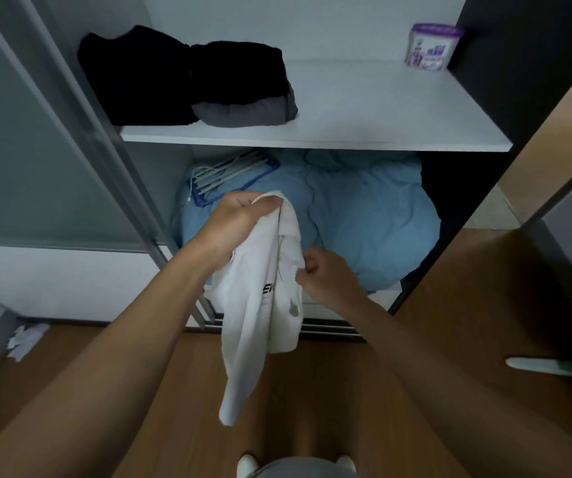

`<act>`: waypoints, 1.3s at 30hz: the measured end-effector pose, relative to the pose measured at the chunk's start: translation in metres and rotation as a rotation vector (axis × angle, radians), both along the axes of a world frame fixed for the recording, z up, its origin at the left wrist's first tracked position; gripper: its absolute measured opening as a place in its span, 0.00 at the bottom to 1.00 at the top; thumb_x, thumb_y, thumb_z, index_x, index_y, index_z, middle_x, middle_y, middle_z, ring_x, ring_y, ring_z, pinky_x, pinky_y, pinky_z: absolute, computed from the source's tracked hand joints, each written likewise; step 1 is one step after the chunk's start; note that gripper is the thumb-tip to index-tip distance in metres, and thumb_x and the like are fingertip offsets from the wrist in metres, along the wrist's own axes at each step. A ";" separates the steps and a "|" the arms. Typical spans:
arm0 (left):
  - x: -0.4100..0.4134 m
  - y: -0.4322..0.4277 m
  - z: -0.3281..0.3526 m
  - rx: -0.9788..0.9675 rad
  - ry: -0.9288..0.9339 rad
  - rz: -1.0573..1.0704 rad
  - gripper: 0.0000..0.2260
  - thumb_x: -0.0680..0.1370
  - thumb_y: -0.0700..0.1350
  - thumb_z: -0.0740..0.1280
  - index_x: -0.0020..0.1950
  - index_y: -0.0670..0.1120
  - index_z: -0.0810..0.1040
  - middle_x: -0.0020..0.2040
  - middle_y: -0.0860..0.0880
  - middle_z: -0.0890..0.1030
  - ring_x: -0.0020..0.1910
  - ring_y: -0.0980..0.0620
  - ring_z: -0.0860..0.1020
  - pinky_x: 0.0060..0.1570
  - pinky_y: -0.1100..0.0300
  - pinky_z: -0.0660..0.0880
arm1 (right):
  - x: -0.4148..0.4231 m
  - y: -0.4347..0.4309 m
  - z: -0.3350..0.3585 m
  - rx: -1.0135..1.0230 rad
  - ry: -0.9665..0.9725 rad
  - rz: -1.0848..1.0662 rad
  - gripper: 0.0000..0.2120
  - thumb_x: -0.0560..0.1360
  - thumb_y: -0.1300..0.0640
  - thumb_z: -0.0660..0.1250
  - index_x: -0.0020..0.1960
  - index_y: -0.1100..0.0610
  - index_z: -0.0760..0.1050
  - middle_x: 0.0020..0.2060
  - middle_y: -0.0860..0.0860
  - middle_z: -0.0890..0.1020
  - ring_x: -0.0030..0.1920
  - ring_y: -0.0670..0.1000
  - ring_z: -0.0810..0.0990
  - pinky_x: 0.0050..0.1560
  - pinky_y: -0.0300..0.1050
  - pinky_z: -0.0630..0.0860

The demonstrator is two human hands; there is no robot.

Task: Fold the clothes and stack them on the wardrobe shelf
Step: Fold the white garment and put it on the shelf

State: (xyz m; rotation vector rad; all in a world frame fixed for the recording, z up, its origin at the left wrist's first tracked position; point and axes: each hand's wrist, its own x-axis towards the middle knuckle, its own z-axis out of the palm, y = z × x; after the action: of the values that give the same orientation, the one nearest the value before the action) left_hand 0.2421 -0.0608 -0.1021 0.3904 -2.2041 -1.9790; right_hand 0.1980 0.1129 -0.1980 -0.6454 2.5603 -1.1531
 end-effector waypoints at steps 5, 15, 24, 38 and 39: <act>0.002 -0.006 0.001 0.150 0.057 0.035 0.15 0.81 0.44 0.67 0.37 0.50 0.87 0.37 0.50 0.86 0.36 0.54 0.83 0.40 0.62 0.79 | 0.004 0.001 -0.035 0.241 -0.043 0.169 0.07 0.75 0.56 0.67 0.41 0.53 0.69 0.36 0.50 0.73 0.37 0.48 0.72 0.37 0.45 0.68; 0.020 -0.050 -0.056 0.089 -0.252 0.285 0.09 0.80 0.46 0.65 0.46 0.46 0.84 0.41 0.48 0.87 0.43 0.48 0.85 0.46 0.57 0.78 | -0.049 0.042 -0.002 -0.204 -0.125 -0.178 0.16 0.78 0.53 0.69 0.35 0.58 0.70 0.31 0.53 0.69 0.32 0.49 0.68 0.33 0.43 0.62; 0.024 -0.049 -0.094 -0.269 -0.260 0.147 0.12 0.78 0.39 0.58 0.35 0.45 0.73 0.32 0.48 0.73 0.31 0.53 0.71 0.33 0.60 0.66 | -0.065 0.056 0.037 -0.182 -0.050 0.012 0.23 0.73 0.46 0.74 0.32 0.55 0.63 0.30 0.50 0.63 0.30 0.47 0.63 0.32 0.42 0.58; 0.042 -0.065 -0.105 -0.167 -0.254 -0.222 0.14 0.76 0.54 0.73 0.41 0.43 0.80 0.36 0.46 0.81 0.34 0.52 0.79 0.34 0.63 0.74 | -0.066 0.110 -0.007 -0.206 -0.210 -0.112 0.11 0.77 0.52 0.72 0.45 0.61 0.84 0.39 0.56 0.85 0.37 0.49 0.81 0.38 0.40 0.77; 0.039 -0.062 -0.107 -0.216 -0.262 -0.210 0.16 0.74 0.56 0.73 0.40 0.43 0.81 0.35 0.45 0.81 0.33 0.52 0.79 0.34 0.62 0.74 | -0.063 0.109 -0.010 -0.245 -0.202 -0.150 0.10 0.77 0.54 0.71 0.45 0.61 0.84 0.38 0.55 0.85 0.37 0.48 0.81 0.38 0.40 0.77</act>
State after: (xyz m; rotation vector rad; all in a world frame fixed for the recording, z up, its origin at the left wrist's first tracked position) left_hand 0.2816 -0.1223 -0.2088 0.4242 -2.6919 -1.8475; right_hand 0.1348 0.2218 -0.2078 -0.3683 2.3513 -1.5151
